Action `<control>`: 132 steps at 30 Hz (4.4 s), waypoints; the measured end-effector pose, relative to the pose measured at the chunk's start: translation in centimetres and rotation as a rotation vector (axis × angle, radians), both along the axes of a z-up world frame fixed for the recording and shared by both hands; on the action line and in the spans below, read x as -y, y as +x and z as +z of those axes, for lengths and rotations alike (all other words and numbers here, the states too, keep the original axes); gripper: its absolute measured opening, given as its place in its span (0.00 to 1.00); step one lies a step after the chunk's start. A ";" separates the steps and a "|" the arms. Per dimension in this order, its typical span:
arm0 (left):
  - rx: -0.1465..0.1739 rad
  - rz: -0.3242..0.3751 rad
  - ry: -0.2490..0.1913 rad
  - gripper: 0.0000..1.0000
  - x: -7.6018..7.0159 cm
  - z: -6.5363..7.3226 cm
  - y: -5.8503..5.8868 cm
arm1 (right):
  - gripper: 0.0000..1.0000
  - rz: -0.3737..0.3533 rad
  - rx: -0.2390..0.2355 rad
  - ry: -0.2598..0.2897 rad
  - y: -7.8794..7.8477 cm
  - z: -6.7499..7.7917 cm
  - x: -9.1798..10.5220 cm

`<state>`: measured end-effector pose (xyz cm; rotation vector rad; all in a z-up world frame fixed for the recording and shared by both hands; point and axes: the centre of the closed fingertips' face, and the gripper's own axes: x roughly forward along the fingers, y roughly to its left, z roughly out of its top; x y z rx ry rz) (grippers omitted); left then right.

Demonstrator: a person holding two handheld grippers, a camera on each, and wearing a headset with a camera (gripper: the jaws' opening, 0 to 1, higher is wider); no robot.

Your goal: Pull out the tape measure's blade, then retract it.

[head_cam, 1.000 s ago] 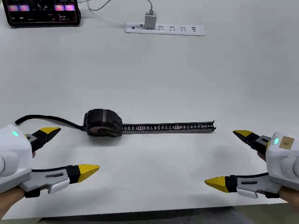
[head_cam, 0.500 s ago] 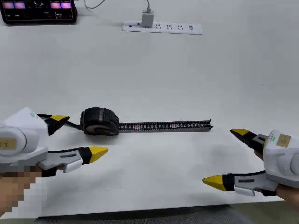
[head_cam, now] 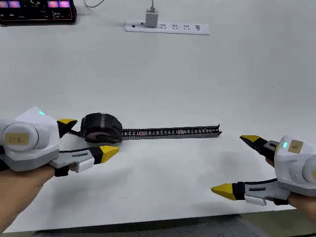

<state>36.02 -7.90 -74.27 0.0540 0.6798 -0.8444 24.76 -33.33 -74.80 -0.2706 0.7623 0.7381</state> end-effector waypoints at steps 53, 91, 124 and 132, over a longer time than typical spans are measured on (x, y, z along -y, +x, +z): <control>-0.031 0.313 -0.010 0.70 1.3 -0.4 1.4 | 0.77 0.027 0.024 -0.038 2.5 0.0 1.6; 0.031 0.505 0.078 0.61 0.4 -1.6 2.7 | 0.35 0.325 -0.013 -0.164 7.4 -1.5 2.4; 0.002 0.488 0.073 0.61 0.5 -1.7 2.6 | 0.12 0.480 -0.089 -0.208 8.1 -4.1 2.4; -0.006 0.490 0.069 0.61 0.5 -1.7 2.6 | 0.11 0.515 -0.064 -0.214 8.1 -4.0 2.4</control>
